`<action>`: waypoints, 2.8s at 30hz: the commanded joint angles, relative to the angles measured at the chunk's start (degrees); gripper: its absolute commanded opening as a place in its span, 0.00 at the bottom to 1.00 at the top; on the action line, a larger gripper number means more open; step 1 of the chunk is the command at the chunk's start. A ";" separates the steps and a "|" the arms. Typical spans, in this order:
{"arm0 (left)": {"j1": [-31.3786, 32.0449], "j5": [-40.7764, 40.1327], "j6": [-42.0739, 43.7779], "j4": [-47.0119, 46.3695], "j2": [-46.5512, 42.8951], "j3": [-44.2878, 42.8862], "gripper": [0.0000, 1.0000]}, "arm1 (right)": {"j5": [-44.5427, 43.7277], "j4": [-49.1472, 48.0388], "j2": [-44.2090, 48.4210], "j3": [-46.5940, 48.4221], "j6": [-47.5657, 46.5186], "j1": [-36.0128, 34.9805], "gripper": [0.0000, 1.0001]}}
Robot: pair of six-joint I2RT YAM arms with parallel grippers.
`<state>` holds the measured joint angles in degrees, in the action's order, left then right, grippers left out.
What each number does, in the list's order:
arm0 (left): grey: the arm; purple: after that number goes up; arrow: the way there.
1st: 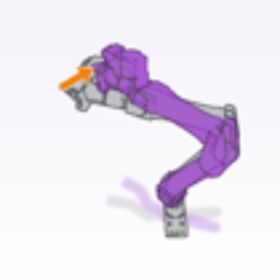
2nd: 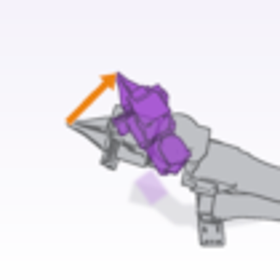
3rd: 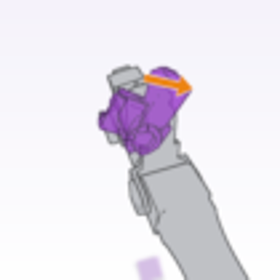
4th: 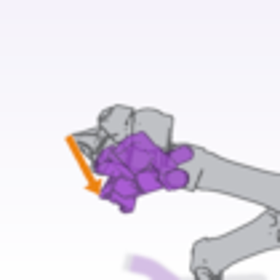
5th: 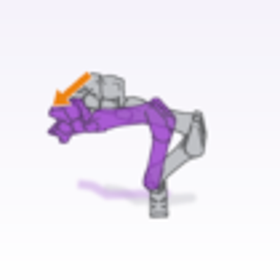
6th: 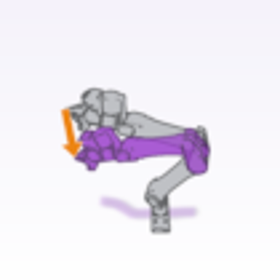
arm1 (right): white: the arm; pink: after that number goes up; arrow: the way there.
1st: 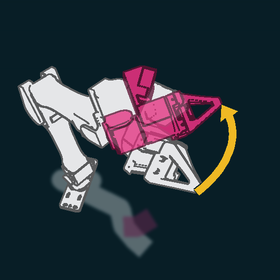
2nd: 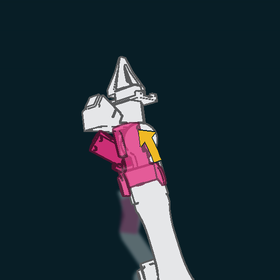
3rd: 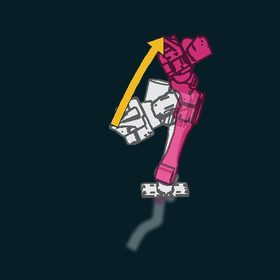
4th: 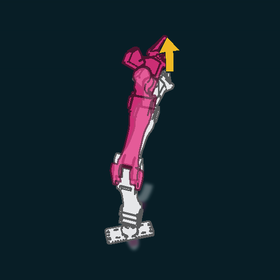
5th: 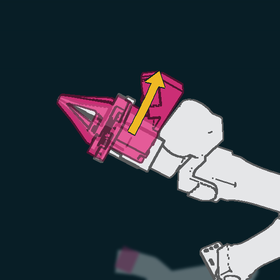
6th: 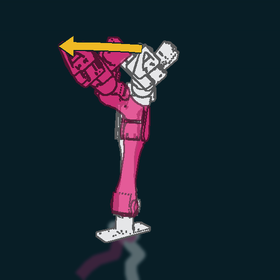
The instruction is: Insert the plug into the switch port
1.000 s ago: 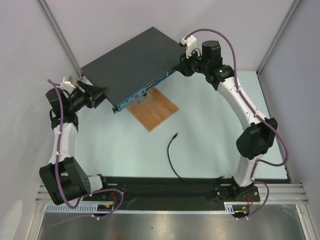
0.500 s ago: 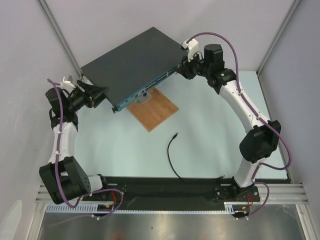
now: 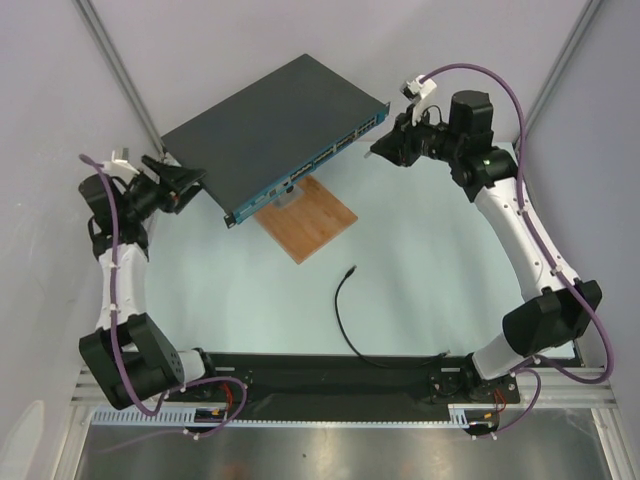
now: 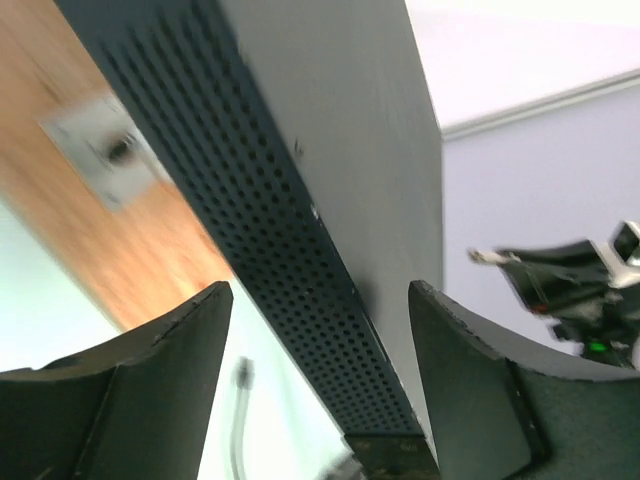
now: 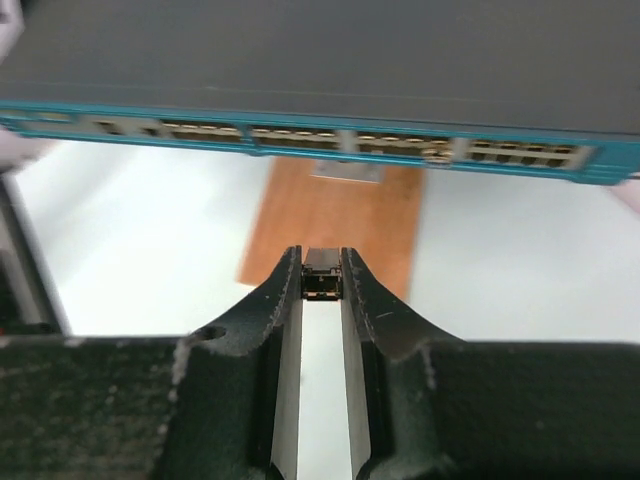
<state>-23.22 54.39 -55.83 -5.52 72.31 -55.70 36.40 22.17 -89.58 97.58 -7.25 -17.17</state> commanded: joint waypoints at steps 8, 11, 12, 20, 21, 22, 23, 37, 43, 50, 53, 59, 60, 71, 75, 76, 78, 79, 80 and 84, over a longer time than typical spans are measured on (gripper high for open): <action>1.58 -0.86 42.07 17.44 -9.99 -21.53 0.78 | 17.91 -13.63 6.52 -7.83 24.61 0.56 0.00; 16.41 -9.62 62.03 29.14 -12.19 -26.29 0.78 | 19.93 -20.66 8.01 -9.95 32.78 0.73 0.00; 20.72 -12.09 65.73 30.90 -12.72 -26.56 0.78 | 20.54 -25.12 8.54 -12.13 34.65 0.65 0.00; 61.35 -44.94 91.06 37.78 -8.25 -26.83 0.76 | 19.94 -34.21 15.21 -21.55 42.93 -3.39 0.00; 63.37 -47.34 92.64 36.30 -7.63 -26.30 0.75 | 19.85 -34.30 15.66 -22.34 42.84 -3.92 0.00; 66.70 -49.19 95.53 35.93 -6.76 -26.04 0.74 | 19.85 -34.39 16.01 -23.39 43.02 -4.53 0.00; 68.21 -52.16 96.86 35.41 -6.31 -25.86 0.74 | 19.76 -34.65 16.45 -23.92 43.19 -4.89 0.00; 76.22 -52.98 98.28 30.13 -2.44 -25.33 0.52 | 19.14 -32.99 18.39 -26.65 39.85 -8.14 0.00; 76.40 -53.34 99.69 25.48 -2.26 -23.58 0.21 | 18.88 -32.54 17.86 -27.35 38.36 -8.85 0.00; 76.31 -52.46 100.74 19.16 -5.77 -19.19 0.00 | 18.09 -25.70 17.16 -25.51 33.97 -8.85 0.00; 76.31 -49.84 103.63 17.65 -7.18 -17.08 0.00 | 19.31 -22.63 16.81 -24.46 30.81 -8.93 0.13; 76.31 -48.59 111.97 14.48 -9.03 -12.86 0.00 | 22.48 3.36 14.35 -14.73 9.65 -7.71 0.67; 76.31 -47.63 113.65 14.40 -9.82 -12.33 0.00 | 22.40 7.93 13.74 -12.44 5.18 -7.44 0.68; 76.75 -45.77 135.88 14.14 -13.17 -3.98 0.00 | 20.03 38.90 6.87 4.02 -17.62 -8.22 0.68; 77.27 -47.27 138.88 13.70 -12.55 -3.45 0.00 | 17.13 41.72 7.40 4.02 -22.10 -9.55 0.65; 77.45 -47.53 139.24 13.43 -12.55 -3.36 0.00 | 16.60 41.90 7.23 4.02 -22.20 -9.55 0.64; 77.89 -48.41 139.59 13.60 -11.93 -4.06 0.00 | 16.16 42.07 6.44 4.90 -22.29 -9.99 0.64; 77.89 -48.59 139.59 13.69 -11.67 -4.32 0.00 | 15.81 41.90 6.35 5.25 -22.02 -9.99 0.65; 78.06 -48.68 139.42 13.95 -11.50 -4.76 0.00 | 15.63 41.90 6.17 5.69 -21.85 -10.16 0.66; 78.33 -49.03 139.86 14.66 -10.27 -5.47 0.00 | 14.75 41.37 6.35 5.95 -21.76 -10.87 0.66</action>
<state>54.41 5.61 81.87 10.07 61.39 -59.24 52.36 62.98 -83.37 100.88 -27.73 -27.42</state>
